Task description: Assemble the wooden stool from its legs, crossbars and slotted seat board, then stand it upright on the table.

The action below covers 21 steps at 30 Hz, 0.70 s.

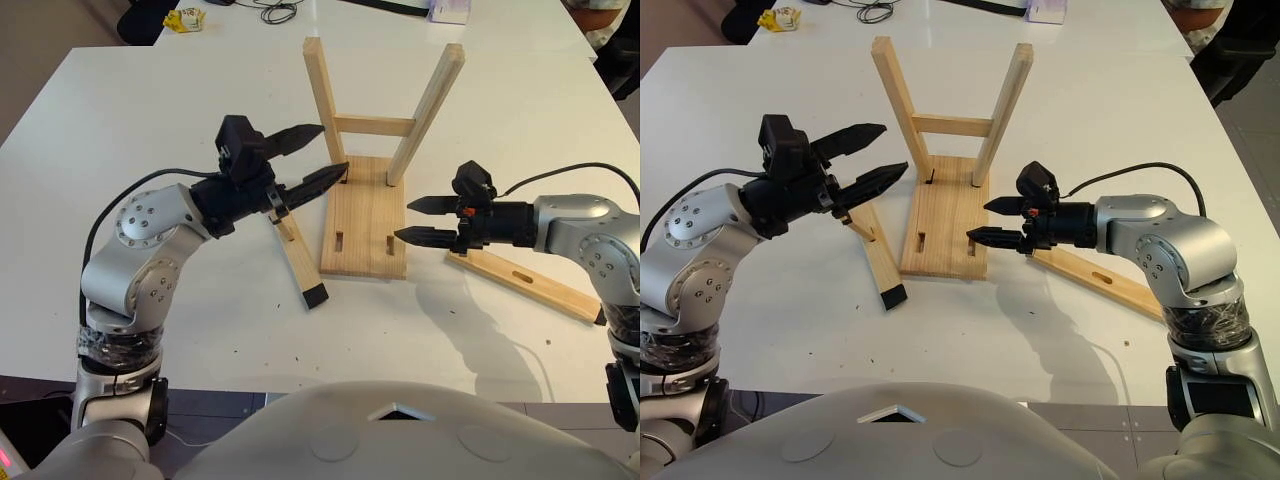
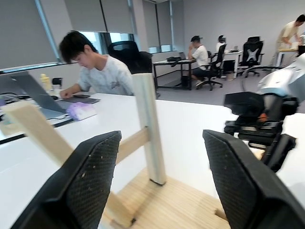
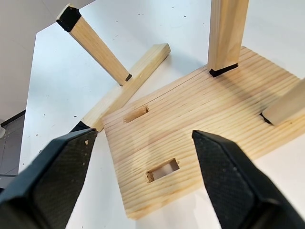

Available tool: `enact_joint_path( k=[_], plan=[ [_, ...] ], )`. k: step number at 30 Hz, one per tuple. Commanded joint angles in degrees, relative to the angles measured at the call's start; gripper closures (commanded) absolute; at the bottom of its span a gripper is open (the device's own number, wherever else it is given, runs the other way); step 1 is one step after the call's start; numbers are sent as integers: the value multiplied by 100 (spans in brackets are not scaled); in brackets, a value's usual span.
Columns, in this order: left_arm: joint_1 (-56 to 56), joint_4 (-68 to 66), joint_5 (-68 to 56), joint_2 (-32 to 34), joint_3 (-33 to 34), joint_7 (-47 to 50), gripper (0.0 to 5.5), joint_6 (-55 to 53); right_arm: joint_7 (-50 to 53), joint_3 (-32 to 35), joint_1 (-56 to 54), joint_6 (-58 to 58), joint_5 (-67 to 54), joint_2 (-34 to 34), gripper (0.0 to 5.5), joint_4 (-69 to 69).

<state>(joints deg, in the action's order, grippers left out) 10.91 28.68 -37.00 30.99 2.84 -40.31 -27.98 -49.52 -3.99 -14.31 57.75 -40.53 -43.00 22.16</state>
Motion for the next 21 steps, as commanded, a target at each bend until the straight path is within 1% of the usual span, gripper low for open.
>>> enact_joint_path(
  k=[1, 7, 12, 16, 19, 21],
  plan=[
    [347, -169, 11, 153, 153, -73, 232, -10, 161, 128, 132, 69, -92, 51, 178, 227],
    [785, -118, -343, 321, 286, -147, 232, -346, 396, 277, 341, 167, -245, 149, 178, 478],
    [817, 213, -632, 261, 307, 35, 232, -552, 451, 328, 357, 238, -356, 140, 178, 563],
    [441, 381, -563, 239, 222, 56, 232, -500, 426, 334, 335, 292, -398, 98, 178, 573],
    [-132, 167, -172, 194, 71, -84, 232, -129, 408, 305, 325, 321, -419, 60, 178, 546],
    [-474, -248, 245, 129, -98, -216, 232, 335, 414, 299, 350, 333, -419, 48, 178, 541]
  ],
)
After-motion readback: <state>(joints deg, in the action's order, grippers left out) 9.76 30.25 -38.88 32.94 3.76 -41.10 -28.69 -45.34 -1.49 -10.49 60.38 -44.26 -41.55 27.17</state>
